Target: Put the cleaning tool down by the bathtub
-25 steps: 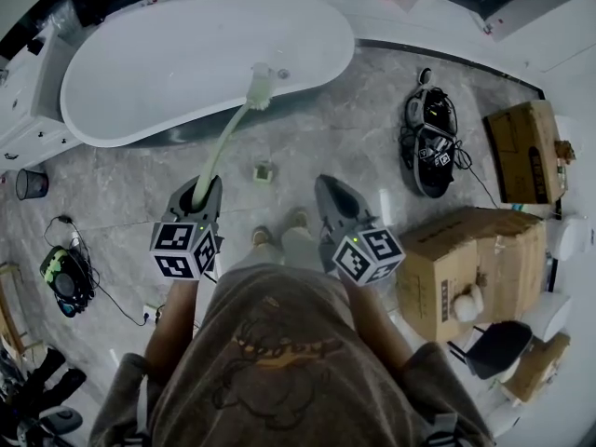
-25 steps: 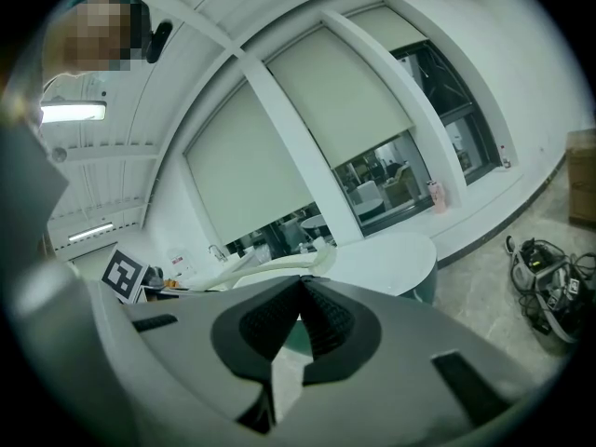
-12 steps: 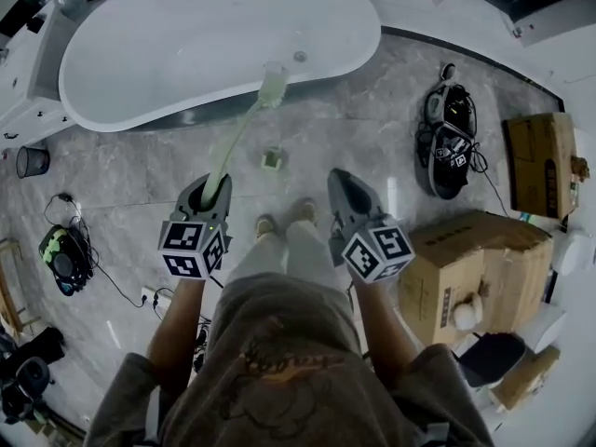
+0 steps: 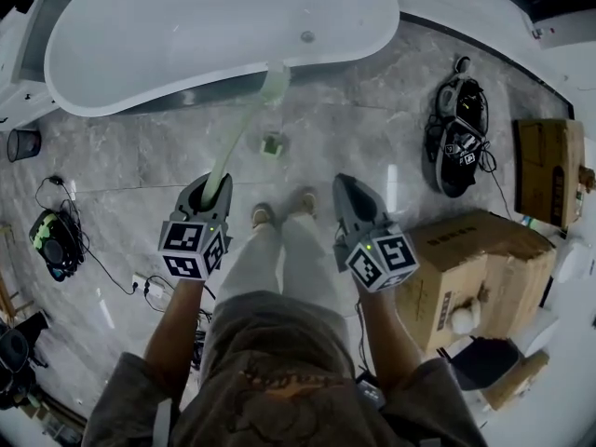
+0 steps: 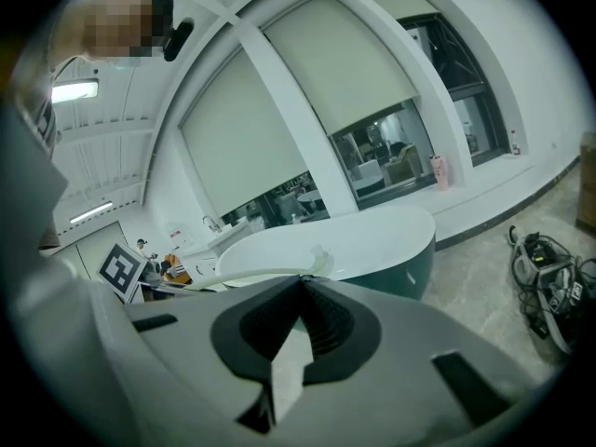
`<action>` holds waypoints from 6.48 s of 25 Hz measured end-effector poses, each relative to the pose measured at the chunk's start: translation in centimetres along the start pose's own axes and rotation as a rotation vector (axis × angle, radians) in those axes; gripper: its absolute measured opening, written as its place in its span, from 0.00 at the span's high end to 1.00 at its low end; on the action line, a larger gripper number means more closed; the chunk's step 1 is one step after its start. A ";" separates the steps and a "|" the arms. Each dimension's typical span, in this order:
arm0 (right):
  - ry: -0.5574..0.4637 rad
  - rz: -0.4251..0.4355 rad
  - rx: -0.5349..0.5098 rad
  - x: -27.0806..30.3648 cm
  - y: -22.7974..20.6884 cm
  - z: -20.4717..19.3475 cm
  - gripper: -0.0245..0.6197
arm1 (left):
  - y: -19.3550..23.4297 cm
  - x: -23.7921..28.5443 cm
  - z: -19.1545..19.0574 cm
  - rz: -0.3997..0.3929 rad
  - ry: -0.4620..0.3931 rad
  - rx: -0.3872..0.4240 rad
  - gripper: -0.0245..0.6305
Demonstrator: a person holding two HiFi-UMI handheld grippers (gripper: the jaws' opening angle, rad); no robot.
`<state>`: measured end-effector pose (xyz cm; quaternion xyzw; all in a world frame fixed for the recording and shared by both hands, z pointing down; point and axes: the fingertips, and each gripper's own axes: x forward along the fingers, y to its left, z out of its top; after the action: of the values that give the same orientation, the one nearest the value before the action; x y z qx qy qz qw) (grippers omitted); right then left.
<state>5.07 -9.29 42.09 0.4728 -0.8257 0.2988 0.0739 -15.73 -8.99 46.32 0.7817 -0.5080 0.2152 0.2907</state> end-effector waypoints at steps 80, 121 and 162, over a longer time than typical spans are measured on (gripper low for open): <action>0.192 0.007 0.126 11.8 -16.0 -16.3 0.96 | 7.1 32.4 -34.7 0.163 0.842 0.092 0.86; 0.196 0.029 0.131 9.4 -11.2 -14.3 0.96 | 6.5 28.0 -27.1 0.277 0.660 0.070 0.78; -0.143 0.356 -0.198 -10.3 10.5 14.1 0.97 | -14.7 -11.1 16.1 -0.291 -0.244 0.211 0.96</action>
<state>4.29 -5.69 22.07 0.3299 -0.9246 0.1902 0.0075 -5.92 -7.78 23.93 0.8931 -0.3960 0.1269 0.1715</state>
